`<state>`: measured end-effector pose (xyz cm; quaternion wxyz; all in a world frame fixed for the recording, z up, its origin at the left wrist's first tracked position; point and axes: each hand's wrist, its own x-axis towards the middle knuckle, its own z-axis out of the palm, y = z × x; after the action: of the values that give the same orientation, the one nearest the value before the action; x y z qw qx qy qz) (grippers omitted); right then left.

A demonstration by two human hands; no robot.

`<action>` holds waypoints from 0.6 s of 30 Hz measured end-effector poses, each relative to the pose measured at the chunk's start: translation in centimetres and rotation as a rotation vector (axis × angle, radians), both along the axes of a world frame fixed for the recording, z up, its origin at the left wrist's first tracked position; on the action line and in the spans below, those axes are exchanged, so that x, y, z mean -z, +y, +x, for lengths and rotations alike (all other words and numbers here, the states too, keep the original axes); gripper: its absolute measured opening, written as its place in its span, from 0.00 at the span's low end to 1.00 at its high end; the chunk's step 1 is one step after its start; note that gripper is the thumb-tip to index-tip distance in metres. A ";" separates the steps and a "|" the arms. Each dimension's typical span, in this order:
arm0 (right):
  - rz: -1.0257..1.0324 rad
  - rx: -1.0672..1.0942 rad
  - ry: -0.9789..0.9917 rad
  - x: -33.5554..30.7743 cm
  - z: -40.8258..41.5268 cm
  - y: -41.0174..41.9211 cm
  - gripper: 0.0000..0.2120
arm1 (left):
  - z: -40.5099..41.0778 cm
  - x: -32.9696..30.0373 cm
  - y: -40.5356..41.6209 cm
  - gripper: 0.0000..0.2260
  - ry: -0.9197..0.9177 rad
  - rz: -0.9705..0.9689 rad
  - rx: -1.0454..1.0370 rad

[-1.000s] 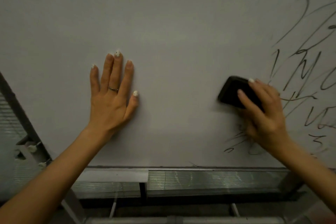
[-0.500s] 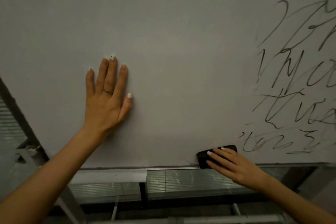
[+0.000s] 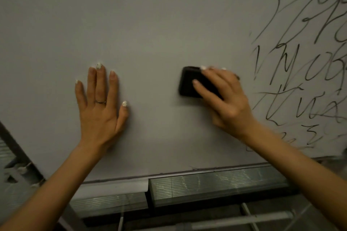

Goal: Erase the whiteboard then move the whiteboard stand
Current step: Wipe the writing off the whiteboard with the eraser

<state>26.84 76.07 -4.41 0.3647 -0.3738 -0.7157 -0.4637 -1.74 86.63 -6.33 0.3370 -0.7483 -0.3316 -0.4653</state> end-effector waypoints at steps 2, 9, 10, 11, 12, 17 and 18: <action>-0.048 -0.068 0.009 1.6 -2.7 0.6 0.18 | -0.1 0.0 -0.1 0.27 0.007 -0.006 -0.002; -0.269 -0.136 -0.127 13.7 -7.0 1.3 0.16 | -1.1 -0.1 0.1 0.26 0.085 0.014 -0.005; -0.292 -0.126 -0.171 15.4 -6.8 1.2 0.16 | -1.1 0.0 0.1 0.26 0.088 0.020 -0.005; -0.313 -0.115 -0.222 16.9 -6.4 1.0 0.15 | -1.1 0.0 0.1 0.27 0.090 0.027 -0.007; -0.330 -0.103 -0.271 18.1 -6.0 0.8 0.16 | -1.0 0.0 0.2 0.27 0.091 0.032 -0.010; -0.350 0.016 -0.297 20.7 -3.5 -0.9 0.16 | -0.9 0.2 0.2 0.27 0.080 0.035 -0.013; -0.351 0.041 -0.277 21.1 -2.9 -1.3 0.17 | -0.9 0.2 0.2 0.27 0.083 0.034 -0.009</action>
<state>23.91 74.78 -25.46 0.1829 -0.3787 -0.8209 -0.3863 -2.65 86.86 -6.56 0.3655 -0.7595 -0.3127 -0.4379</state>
